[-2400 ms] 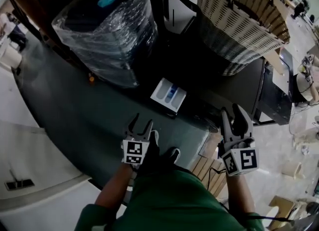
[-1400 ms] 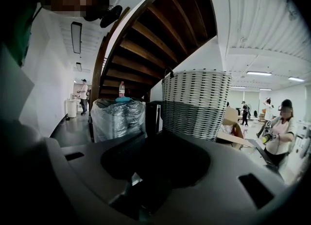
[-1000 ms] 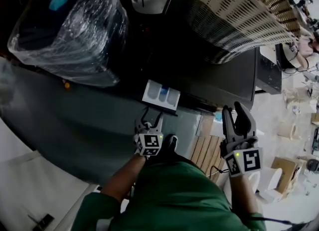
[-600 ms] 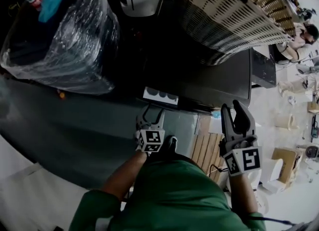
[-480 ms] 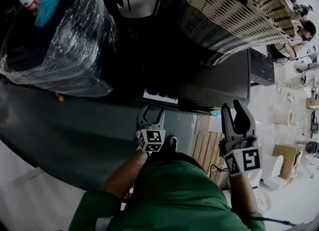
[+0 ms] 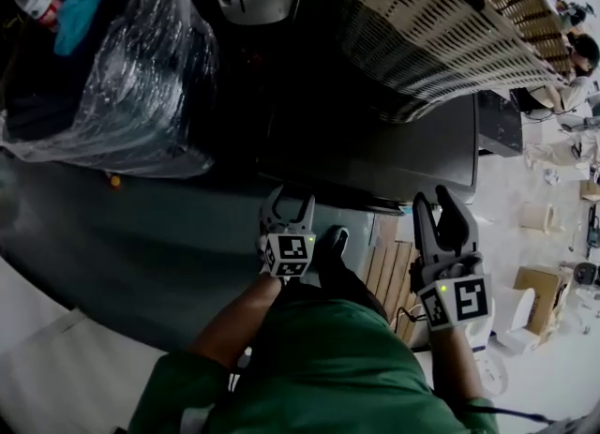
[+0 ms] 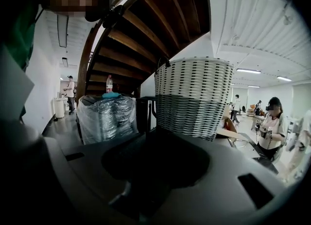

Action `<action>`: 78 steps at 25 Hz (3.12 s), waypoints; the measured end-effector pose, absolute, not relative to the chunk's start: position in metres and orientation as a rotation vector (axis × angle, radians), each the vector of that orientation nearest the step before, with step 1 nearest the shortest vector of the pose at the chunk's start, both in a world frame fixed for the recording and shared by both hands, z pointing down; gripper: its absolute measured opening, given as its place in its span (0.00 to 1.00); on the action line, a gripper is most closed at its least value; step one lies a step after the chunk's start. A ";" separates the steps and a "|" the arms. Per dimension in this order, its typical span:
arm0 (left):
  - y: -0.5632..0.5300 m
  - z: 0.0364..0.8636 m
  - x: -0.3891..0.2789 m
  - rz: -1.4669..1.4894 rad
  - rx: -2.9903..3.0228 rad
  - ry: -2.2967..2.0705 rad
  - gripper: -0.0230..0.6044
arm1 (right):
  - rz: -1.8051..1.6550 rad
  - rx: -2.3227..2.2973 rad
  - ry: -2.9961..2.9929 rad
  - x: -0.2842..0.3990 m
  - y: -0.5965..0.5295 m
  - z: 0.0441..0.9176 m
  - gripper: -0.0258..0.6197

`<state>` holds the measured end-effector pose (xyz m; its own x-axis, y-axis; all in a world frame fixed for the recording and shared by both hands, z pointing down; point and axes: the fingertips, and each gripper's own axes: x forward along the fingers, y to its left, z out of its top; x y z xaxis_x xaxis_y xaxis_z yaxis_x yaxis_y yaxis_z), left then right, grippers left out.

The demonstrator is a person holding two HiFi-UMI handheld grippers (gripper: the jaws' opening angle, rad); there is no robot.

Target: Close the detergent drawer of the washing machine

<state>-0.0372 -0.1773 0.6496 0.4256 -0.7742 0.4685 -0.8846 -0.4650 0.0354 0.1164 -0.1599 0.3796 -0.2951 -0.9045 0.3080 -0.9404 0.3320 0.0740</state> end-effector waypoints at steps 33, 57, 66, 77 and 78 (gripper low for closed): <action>-0.196 0.651 -0.030 0.489 2.325 -1.569 0.45 | 0.259 1.476 -2.421 0.131 -0.247 0.414 0.25; -0.196 0.650 -0.030 0.584 2.306 -1.484 0.47 | 0.220 1.459 -2.475 0.115 -0.245 0.394 0.24; -0.208 0.566 -0.064 0.478 2.349 -1.628 0.47 | 0.145 1.518 -2.538 0.121 -0.229 0.360 0.24; -0.216 0.432 -0.050 0.358 2.524 -1.585 0.47 | 0.032 1.590 -2.580 0.135 -0.210 0.314 0.22; -0.216 0.421 -0.048 0.344 2.535 -1.580 0.46 | 0.020 1.593 -2.579 0.136 -0.209 0.310 0.22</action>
<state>-0.0475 -0.2165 0.4207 0.4240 -0.8667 0.2628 -0.8975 -0.4410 -0.0065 0.1359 -0.2089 0.3104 -0.4431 -0.8908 0.1004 -0.8923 0.4491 0.0468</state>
